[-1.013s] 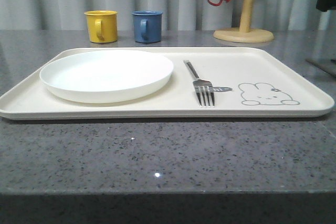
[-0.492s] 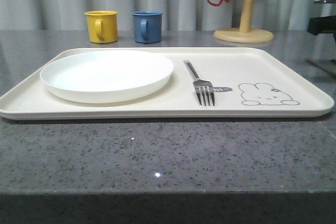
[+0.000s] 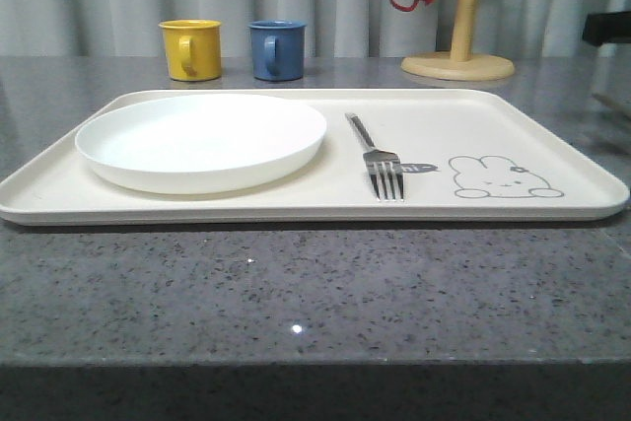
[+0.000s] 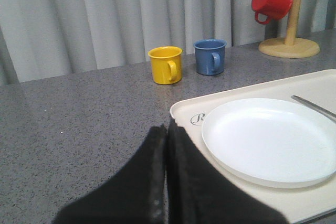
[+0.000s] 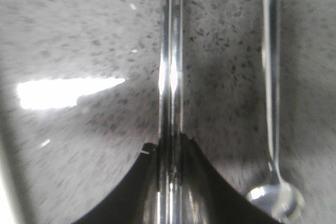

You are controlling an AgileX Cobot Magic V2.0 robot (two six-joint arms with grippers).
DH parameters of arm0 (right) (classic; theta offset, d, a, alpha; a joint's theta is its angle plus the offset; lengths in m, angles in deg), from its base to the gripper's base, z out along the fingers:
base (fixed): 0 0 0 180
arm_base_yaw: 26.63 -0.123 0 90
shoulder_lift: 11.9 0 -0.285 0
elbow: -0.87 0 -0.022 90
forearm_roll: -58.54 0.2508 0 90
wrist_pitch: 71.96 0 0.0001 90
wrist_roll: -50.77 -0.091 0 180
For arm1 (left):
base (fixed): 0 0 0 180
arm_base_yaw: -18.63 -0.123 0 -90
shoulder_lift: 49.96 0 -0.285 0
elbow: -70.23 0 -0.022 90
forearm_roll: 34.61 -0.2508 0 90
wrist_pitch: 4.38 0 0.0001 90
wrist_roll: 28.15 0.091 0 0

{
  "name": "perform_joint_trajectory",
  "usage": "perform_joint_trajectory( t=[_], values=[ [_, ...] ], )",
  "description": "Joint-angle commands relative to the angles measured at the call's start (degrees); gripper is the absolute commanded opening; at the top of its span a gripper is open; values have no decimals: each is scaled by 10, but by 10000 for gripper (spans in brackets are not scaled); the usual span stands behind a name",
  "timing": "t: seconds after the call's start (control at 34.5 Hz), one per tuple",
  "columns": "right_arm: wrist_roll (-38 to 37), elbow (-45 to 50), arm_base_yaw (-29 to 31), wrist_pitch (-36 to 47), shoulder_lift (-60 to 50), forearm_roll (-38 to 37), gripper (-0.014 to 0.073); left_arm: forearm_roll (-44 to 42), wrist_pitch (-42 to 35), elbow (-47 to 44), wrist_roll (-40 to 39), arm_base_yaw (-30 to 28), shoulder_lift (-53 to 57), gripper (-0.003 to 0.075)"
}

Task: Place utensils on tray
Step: 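Move the right gripper back and grasp the chopsticks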

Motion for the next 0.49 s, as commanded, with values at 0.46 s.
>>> perform_joint_trajectory(
  t=[0.46],
  values=[
    [-104, -62, -195, 10, -59, 13, 50, 1, -49, 16, -6, 1, -5, -18]
  ],
)
